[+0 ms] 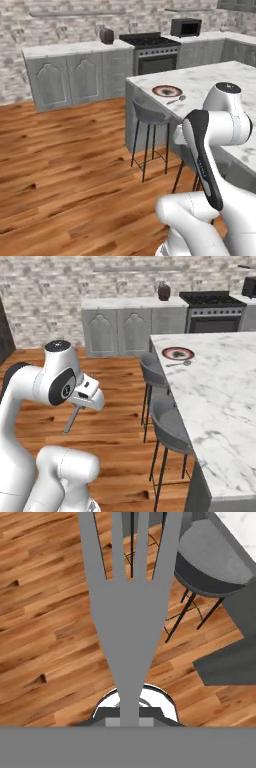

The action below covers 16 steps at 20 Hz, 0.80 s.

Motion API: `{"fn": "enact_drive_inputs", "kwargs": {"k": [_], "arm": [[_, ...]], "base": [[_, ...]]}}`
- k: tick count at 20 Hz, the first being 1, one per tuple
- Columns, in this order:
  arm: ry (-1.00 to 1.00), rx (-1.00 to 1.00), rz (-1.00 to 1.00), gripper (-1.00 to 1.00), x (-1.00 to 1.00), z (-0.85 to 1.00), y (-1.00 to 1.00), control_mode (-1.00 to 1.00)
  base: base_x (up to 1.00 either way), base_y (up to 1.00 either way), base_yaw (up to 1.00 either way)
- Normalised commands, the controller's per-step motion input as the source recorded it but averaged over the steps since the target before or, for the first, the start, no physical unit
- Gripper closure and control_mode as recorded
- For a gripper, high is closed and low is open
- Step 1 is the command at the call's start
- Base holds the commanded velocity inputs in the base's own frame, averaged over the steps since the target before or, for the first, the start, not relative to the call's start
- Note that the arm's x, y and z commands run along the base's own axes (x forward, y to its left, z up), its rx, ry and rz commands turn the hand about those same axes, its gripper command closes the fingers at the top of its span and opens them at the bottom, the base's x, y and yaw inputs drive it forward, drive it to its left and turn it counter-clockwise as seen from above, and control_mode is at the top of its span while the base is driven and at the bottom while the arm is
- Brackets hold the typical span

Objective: Take the fork and place it on the left side of the plate. Then take the spoon and place it on the right side of the plate. Make sure they're directly next to the plate.

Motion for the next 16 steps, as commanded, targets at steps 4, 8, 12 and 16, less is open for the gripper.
{"fn": "enact_drive_inputs", "kwargs": {"k": [4,8,12,16], "arm": [[0.0,0.0,0.0,1.0,0.0,0.0,0.0,1.0],[0.0,0.0,0.0,1.0,0.0,0.0,0.0,1.0],[0.0,0.0,0.0,1.0,0.0,0.0,0.0,1.0],[0.0,0.0,0.0,1.0,0.0,0.0,0.0,1.0]], "base": [[0.78,0.75,-0.44],[0.8,0.77,-0.43],[0.79,0.78,-0.42],[0.77,0.8,-0.41]]}}
